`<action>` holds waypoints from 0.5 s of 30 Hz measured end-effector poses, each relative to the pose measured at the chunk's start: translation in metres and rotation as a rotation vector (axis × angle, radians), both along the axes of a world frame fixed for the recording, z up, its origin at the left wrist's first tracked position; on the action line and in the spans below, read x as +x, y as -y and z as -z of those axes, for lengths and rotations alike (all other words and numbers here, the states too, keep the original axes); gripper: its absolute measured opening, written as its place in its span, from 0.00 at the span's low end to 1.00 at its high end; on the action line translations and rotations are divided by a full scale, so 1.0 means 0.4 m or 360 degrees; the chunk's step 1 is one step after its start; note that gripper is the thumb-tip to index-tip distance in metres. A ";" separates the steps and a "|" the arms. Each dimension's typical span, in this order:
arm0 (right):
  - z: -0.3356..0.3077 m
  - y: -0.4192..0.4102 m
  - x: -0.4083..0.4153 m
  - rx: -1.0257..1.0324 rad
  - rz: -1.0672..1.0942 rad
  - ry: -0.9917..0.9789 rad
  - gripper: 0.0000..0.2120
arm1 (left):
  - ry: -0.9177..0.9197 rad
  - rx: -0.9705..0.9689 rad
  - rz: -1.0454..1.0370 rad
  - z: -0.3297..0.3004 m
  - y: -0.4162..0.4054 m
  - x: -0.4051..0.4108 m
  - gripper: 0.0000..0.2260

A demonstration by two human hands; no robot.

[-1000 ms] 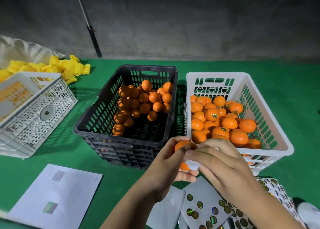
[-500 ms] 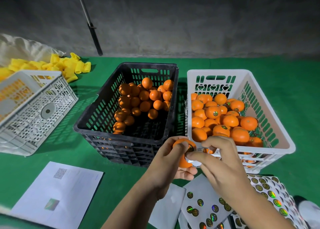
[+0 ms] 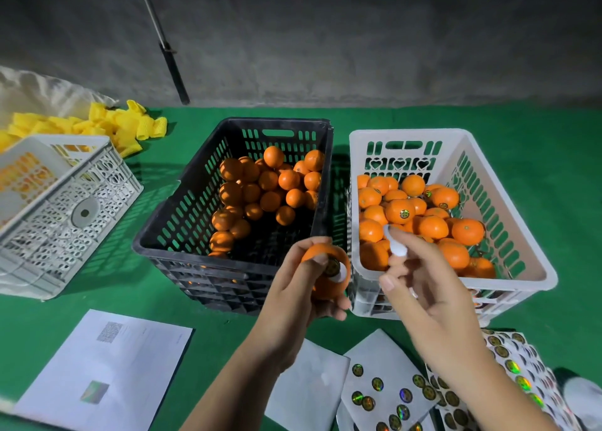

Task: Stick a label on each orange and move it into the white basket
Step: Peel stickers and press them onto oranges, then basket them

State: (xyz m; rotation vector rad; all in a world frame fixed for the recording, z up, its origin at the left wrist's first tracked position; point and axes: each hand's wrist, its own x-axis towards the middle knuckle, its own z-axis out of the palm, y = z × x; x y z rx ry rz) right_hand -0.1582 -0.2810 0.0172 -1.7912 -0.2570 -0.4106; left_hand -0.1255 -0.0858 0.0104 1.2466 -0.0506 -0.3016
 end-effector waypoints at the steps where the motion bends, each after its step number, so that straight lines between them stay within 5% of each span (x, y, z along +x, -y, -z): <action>1: -0.005 -0.016 -0.004 0.0143 -0.0049 -0.0083 0.28 | 0.0049 0.0022 0.0021 -0.001 0.006 -0.004 0.17; 6: -0.034 -0.079 0.004 0.0530 -0.0196 -0.0265 0.41 | 0.0159 0.0038 -0.0056 -0.008 0.028 -0.018 0.16; 15: -0.047 -0.070 0.017 0.0718 -0.0249 -0.0600 0.44 | 0.0225 0.0149 -0.0141 0.003 0.046 -0.026 0.11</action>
